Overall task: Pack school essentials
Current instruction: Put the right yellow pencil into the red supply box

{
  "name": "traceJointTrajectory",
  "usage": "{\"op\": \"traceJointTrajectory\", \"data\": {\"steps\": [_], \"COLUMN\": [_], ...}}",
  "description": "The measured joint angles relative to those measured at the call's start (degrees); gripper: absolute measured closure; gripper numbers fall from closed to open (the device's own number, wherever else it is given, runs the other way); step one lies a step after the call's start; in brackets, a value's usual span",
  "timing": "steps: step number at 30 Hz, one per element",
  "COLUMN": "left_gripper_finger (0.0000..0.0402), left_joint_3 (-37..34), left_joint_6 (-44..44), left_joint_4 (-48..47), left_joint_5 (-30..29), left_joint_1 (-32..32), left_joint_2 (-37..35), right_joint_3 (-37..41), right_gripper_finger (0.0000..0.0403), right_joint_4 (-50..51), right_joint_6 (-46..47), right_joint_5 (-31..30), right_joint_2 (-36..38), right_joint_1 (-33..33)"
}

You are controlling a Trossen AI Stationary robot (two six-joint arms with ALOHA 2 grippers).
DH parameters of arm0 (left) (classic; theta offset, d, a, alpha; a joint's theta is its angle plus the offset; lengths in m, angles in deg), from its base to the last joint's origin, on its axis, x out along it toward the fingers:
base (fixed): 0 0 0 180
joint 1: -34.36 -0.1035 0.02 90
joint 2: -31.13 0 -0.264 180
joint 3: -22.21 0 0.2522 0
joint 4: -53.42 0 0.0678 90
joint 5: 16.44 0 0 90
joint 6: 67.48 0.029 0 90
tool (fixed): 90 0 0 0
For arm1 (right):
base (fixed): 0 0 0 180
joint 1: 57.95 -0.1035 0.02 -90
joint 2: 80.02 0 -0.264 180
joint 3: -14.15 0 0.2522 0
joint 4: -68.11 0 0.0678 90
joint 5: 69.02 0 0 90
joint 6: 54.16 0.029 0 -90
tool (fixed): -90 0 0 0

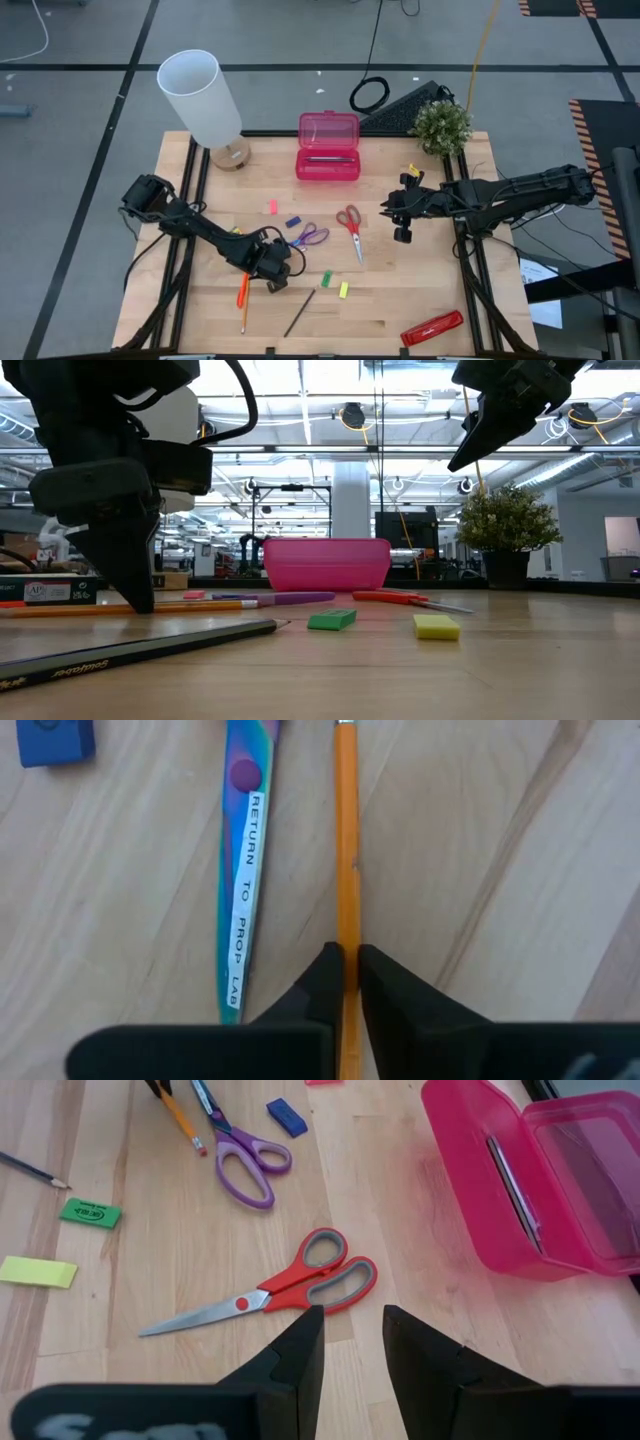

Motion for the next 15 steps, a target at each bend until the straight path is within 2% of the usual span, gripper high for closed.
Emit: {"op": "traceJointTrajectory", "data": {"steps": [15], "left_gripper_finger": [0.0376], "left_joint_3": [1.37], "left_joint_6": [0.31], "left_joint_4": [-0.95], "left_joint_5": [-0.92], "left_joint_1": [1.14], "left_joint_2": [-0.11], "right_joint_3": [0.0], "right_gripper_finger": [0.0303], "right_joint_4": [0.01], "right_joint_6": [-0.78], "right_joint_5": [-0.09], "right_joint_2": [0.0], "right_joint_1": [0.0]}}
